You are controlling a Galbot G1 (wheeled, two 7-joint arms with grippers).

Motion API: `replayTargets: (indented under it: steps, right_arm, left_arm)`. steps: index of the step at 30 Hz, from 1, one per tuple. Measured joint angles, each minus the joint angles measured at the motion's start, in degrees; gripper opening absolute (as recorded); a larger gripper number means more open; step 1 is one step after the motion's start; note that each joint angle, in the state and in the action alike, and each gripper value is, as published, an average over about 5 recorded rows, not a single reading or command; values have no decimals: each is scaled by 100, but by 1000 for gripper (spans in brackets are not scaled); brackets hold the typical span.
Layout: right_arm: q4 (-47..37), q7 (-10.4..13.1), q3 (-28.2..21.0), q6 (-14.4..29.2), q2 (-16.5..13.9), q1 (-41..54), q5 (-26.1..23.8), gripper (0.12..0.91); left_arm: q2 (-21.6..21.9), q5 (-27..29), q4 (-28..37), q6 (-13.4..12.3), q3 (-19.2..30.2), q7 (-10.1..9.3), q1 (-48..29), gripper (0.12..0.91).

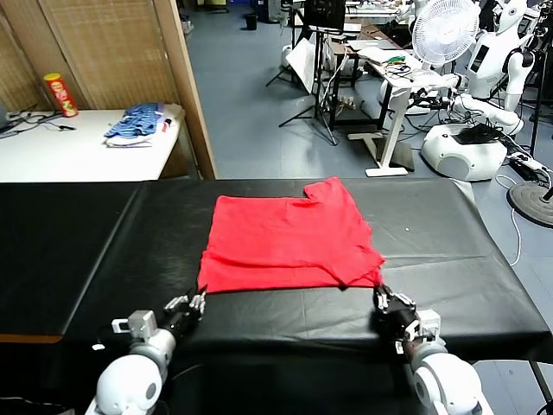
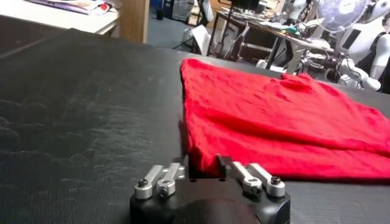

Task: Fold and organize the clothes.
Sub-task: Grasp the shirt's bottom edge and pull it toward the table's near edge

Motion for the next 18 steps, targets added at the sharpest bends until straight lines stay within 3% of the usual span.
replayTargets:
  steps: [12,15,18]
  right_arm:
    - [581,-144,264,-151,-296,-696,-4,130]
    - [682,-205,275,-204,-341,-773,-11,220]
    - [801,-216,292,-306,-388,-851,-9,385]
  left_arm:
    - [258,359,-742,33,-115,-185,912,126]
    - [242,347,-893,43,-127,-272,1138,126]
    - [227,310,-1015,68,-162,-384,1249,131]
